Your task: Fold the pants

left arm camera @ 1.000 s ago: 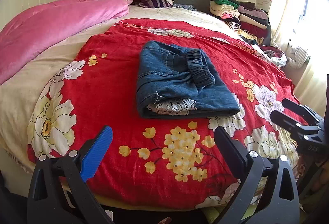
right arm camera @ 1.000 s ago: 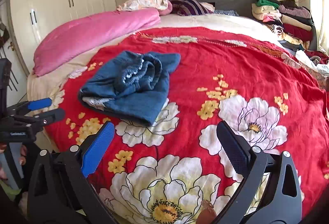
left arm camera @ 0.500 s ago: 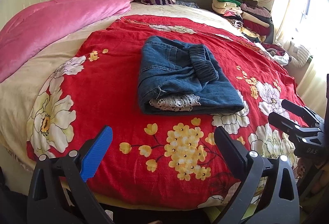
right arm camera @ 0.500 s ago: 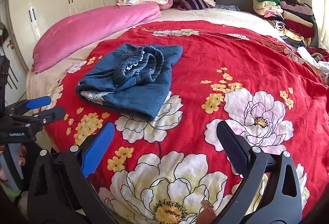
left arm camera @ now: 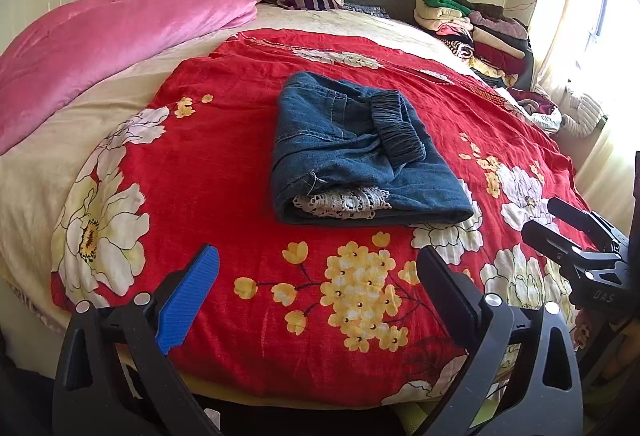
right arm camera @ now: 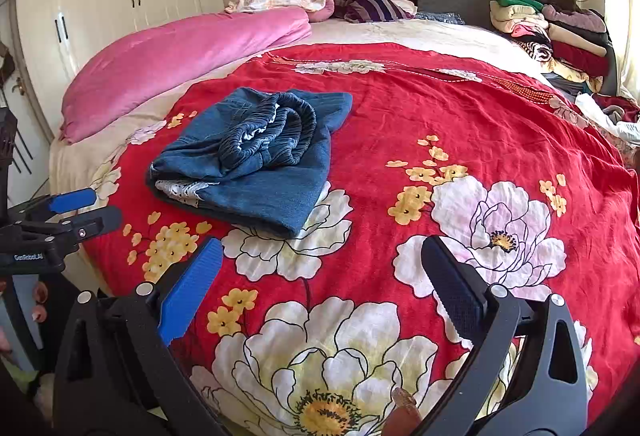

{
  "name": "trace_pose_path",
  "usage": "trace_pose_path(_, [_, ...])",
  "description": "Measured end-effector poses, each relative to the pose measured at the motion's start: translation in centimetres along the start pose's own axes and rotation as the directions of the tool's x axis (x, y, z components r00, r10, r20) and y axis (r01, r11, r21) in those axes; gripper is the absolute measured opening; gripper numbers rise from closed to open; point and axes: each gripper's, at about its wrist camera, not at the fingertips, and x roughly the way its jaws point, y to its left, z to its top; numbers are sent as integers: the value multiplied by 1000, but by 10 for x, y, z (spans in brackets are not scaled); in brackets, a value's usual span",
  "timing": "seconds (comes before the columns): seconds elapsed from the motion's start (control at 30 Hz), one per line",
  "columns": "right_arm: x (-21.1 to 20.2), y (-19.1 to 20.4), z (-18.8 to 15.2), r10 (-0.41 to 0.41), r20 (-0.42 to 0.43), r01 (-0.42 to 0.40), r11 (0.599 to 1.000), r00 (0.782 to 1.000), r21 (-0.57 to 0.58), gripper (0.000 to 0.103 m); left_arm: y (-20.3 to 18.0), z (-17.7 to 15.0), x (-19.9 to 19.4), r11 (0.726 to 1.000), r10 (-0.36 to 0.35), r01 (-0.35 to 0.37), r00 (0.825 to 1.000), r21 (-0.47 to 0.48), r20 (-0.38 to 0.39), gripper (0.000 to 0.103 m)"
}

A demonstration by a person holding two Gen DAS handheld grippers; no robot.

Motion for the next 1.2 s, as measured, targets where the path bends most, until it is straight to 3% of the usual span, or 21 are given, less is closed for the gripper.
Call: trace_pose_path(1.2, [0, 3, 3, 6, -3, -6, 1000, 1000, -5, 94, 0, 1, 1, 1000, 5, -5, 1000, 5, -2, 99])
